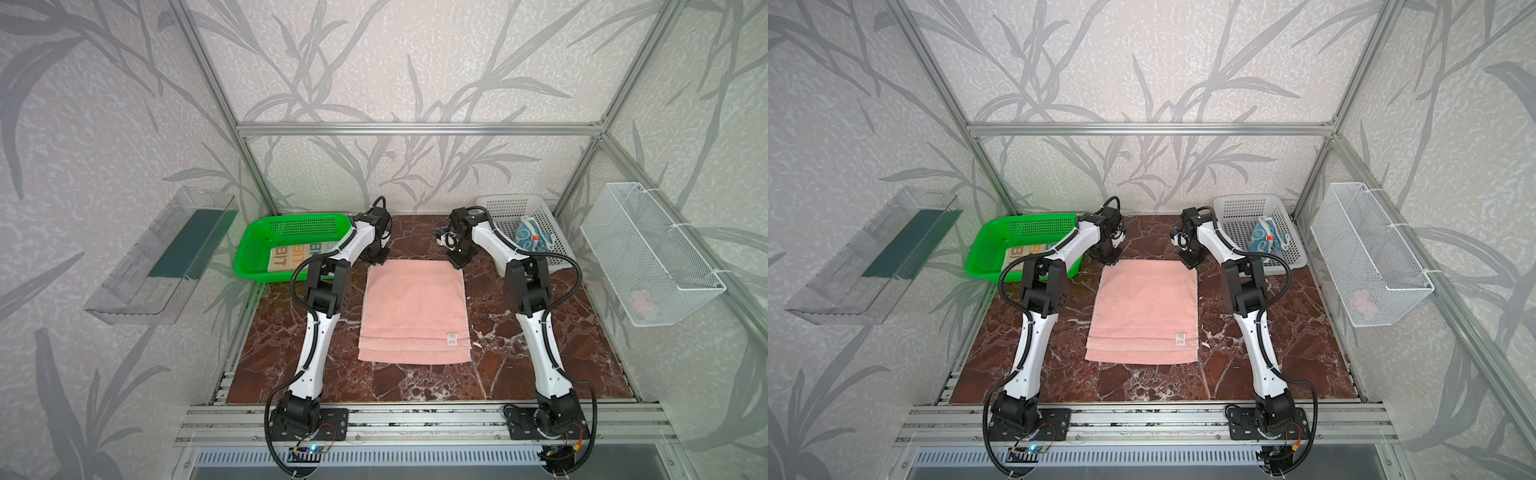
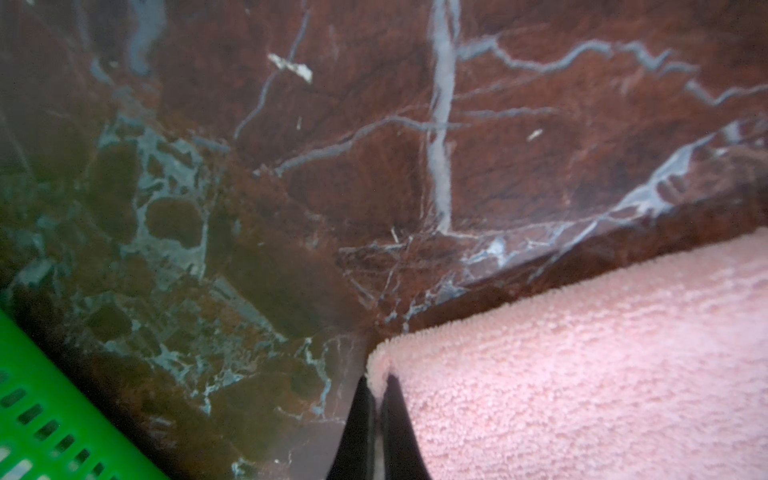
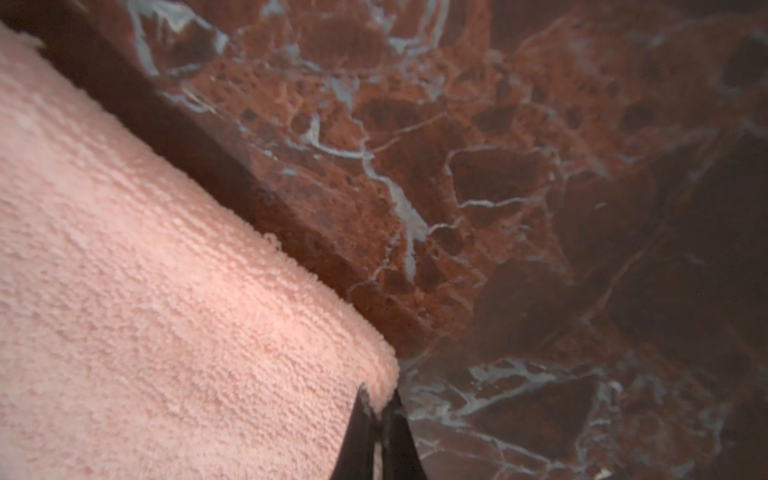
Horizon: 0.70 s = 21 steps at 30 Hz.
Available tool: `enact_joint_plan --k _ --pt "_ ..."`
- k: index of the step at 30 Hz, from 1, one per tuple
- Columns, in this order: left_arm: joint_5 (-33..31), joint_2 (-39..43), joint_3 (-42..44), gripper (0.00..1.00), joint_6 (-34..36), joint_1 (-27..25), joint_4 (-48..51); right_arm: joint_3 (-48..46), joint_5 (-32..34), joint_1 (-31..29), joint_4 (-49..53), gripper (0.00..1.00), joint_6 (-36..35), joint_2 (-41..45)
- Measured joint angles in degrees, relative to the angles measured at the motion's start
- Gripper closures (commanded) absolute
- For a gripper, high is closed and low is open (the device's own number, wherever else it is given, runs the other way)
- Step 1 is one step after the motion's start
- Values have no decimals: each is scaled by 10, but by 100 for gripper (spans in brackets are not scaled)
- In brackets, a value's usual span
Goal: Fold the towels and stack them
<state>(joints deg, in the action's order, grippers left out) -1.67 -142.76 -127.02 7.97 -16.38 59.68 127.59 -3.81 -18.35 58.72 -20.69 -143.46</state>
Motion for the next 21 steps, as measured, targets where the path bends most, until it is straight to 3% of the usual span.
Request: enact_joint_plan --k 10,21 --pt "-35 17 6 100 0 3 -64 -76 -17 15 -136 100 -10 39" --pt "-73 33 -29 100 13 3 -127 -47 -17 26 -203 100 -21 50"
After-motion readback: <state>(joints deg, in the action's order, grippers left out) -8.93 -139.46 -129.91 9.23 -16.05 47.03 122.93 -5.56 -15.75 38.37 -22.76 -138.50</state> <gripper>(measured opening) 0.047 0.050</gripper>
